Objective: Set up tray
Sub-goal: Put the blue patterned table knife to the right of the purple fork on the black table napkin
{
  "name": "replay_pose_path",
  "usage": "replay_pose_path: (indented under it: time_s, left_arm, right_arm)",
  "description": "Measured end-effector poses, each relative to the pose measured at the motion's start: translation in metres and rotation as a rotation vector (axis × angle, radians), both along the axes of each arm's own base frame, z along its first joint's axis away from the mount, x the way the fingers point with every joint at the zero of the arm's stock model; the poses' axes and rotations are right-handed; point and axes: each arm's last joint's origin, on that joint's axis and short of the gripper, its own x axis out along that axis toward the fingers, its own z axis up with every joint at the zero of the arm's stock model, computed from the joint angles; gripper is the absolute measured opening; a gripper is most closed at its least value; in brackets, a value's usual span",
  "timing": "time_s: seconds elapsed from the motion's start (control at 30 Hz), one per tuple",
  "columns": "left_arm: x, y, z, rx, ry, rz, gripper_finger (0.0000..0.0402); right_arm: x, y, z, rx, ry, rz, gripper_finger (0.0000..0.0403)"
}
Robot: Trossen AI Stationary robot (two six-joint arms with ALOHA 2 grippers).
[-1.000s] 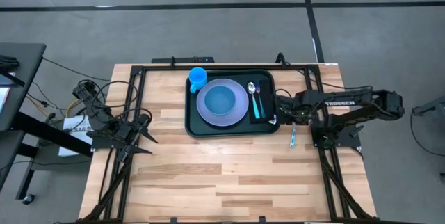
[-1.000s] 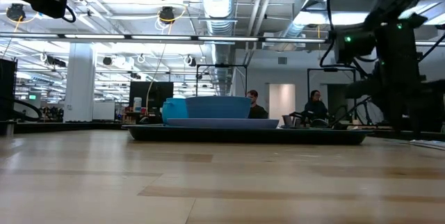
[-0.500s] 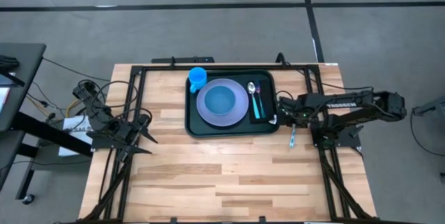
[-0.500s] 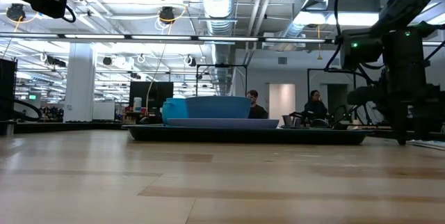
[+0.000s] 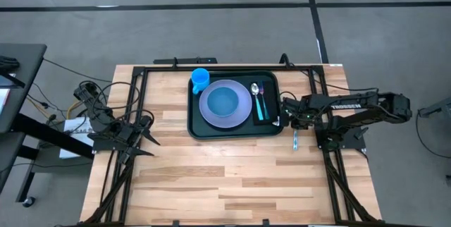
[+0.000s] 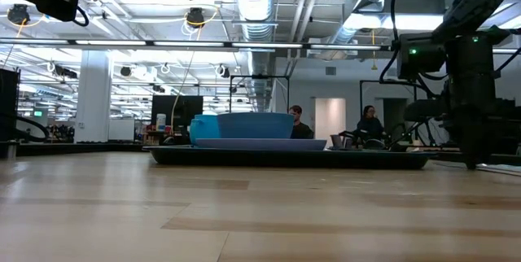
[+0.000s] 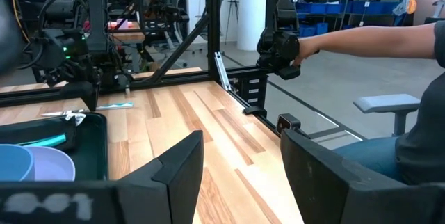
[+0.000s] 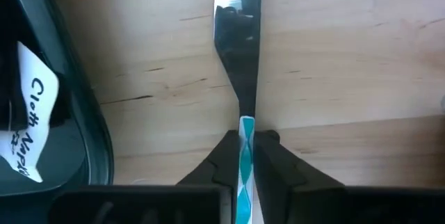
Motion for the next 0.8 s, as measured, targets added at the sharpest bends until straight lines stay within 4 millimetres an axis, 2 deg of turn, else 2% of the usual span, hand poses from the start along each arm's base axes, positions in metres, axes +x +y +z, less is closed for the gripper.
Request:
replay_pose_path:
  time_s: [0.13, 0.27, 0.5, 0.67, 0.8]
  left_arm:
    - [0.000, 0.000, 0.000, 0.000, 0.000, 0.000, 0.0180]
    - [0.000, 0.000, 0.000, 0.000, 0.000, 0.001, 0.0180]
    - [0.000, 0.000, 0.000, 0.000, 0.000, 0.000, 0.0180]
    - [0.000, 0.000, 0.000, 0.000, 0.001, -0.014, 0.0180]
    - [0.000, 0.000, 0.000, 0.001, 0.002, -0.016, 0.0180]
  right_arm:
    - [0.000, 0.000, 0.000, 0.000, -0.002, -0.001, 0.0028]
    - [0.003, -0.001, 0.003, -0.001, -0.002, 0.001, 0.0009]
    - [0.016, -0.005, 0.019, -0.005, -0.056, 0.009, 0.0019]
    - [0.019, -0.006, 0.029, 0.008, -0.047, 0.009, 0.0005]
    - [0.022, -0.007, 0.037, 0.007, -0.050, 0.009, 0.0010]
